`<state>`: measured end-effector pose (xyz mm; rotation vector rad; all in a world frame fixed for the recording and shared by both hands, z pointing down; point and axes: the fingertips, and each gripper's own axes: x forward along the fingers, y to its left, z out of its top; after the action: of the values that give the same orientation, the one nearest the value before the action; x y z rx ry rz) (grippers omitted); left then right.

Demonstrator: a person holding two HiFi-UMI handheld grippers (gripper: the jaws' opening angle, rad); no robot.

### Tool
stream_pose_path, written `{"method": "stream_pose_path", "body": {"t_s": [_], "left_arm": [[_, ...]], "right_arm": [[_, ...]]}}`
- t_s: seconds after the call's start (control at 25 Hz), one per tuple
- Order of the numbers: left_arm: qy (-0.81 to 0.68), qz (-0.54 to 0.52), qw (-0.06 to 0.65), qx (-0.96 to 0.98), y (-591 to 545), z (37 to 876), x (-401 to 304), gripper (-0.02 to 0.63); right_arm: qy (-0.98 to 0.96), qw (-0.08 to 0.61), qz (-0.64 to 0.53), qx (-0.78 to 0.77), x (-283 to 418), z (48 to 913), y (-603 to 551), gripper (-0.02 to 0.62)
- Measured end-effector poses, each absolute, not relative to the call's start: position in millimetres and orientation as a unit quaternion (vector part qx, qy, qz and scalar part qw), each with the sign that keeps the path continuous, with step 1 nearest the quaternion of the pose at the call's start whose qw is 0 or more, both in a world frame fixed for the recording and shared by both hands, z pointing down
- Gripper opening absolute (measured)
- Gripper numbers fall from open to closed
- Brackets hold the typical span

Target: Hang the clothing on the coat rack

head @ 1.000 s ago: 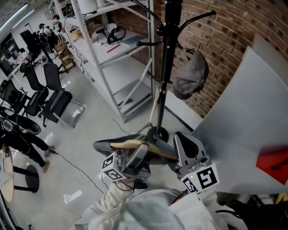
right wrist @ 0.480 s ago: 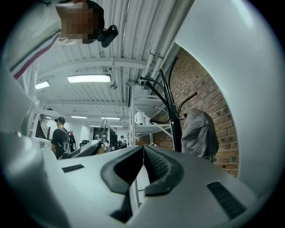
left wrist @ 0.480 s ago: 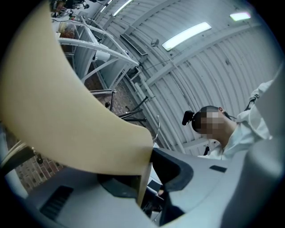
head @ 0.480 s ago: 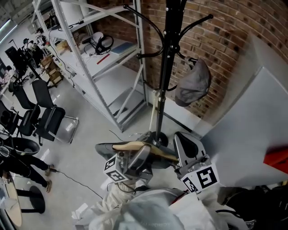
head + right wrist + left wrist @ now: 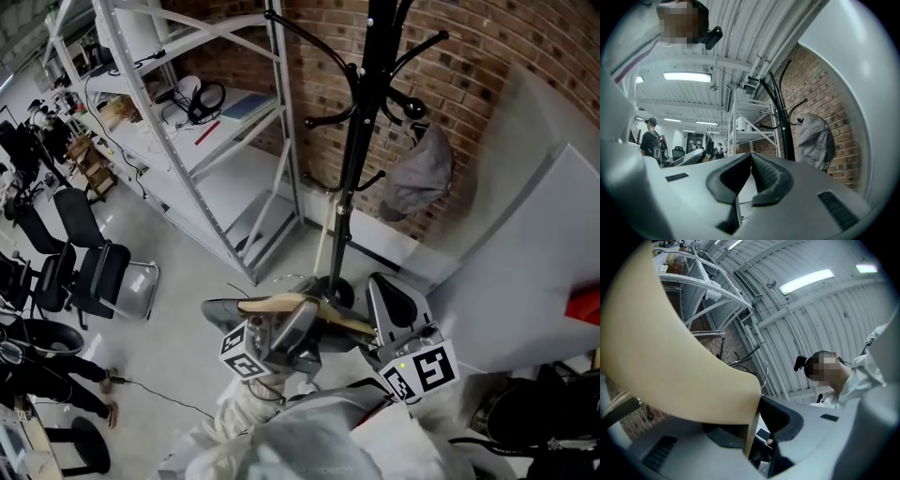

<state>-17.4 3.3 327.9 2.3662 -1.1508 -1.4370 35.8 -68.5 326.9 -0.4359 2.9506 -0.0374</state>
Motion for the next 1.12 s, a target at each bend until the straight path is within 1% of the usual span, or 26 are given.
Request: {"method": "stream_pose_path", "body": {"t_s": [0.56, 1.12], "left_arm": [[-0.377, -0.471, 0.083, 0.793, 5.9, 329.4, -58.3, 0.114], [-0.352, -0.467, 0.092, 0.806, -46.7, 329.0, -79.9, 0.112]], "right_arm": [[0.984, 0.065, 0.0, -0.166, 1.5, 329.6, -63.4, 0.025], [0.981, 0.074, 0.001, -0.178, -32.4, 334.0, -121.6, 0.025]]}}
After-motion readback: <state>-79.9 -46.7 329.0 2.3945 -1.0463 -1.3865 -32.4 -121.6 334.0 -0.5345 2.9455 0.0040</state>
